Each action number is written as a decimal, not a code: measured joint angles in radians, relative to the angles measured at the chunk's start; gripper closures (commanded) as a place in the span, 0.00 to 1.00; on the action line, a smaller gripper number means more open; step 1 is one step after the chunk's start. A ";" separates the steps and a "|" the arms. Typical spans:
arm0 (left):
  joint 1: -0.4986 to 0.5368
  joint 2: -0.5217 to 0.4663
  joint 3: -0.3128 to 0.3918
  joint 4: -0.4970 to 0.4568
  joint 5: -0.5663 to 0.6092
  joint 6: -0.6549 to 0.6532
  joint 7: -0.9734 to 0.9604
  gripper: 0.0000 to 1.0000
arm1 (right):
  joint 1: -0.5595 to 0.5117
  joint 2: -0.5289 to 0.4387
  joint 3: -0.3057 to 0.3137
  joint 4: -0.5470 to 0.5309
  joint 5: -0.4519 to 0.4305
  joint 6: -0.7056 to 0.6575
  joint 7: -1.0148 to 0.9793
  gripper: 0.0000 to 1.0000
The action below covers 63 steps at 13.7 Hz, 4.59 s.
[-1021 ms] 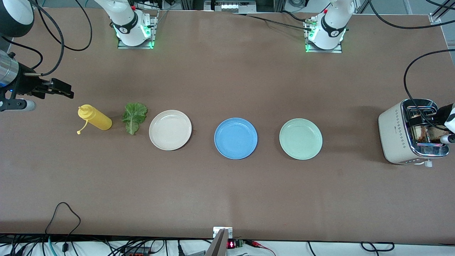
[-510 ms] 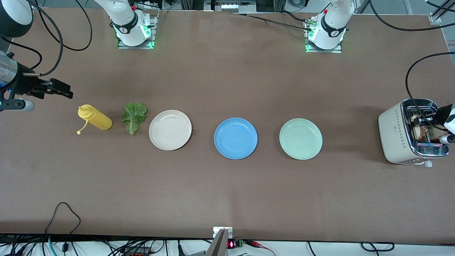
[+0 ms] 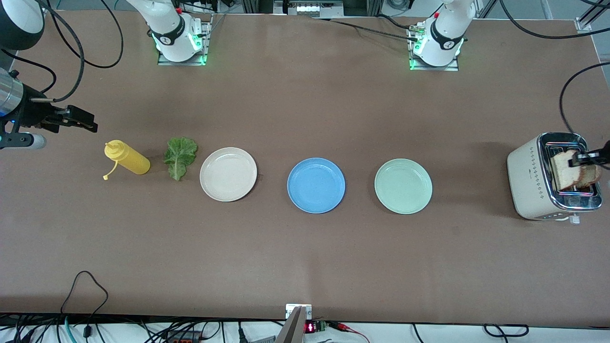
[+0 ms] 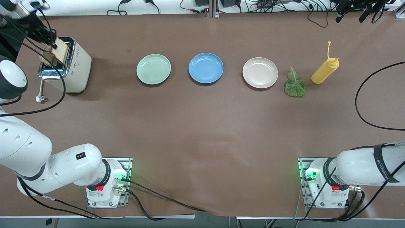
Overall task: Make sandwich in blue plate with both arms
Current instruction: 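Grasp the bread slice with the left gripper and lift it out, then carry the bread to the blue plate while the right gripper reaches the lettuce, then release the bread on the blue plate while the right gripper grasps lettuce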
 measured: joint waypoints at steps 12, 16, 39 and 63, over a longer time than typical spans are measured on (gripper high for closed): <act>-0.128 0.036 -0.438 0.162 -0.169 -0.222 -0.527 0.99 | 0.000 0.005 0.000 -0.007 0.000 0.000 0.000 0.00; -0.279 0.127 -0.451 0.101 -0.214 0.014 -0.656 0.99 | 0.004 0.028 0.003 -0.016 0.000 0.000 -0.001 0.00; -0.614 0.425 -0.454 0.043 -0.287 0.620 -0.886 0.52 | 0.156 0.244 0.015 -0.538 -0.006 0.815 0.117 0.00; -0.289 0.157 -0.403 0.179 0.151 0.146 -0.784 0.00 | 0.146 0.332 -0.004 -0.529 -0.018 0.892 0.110 0.98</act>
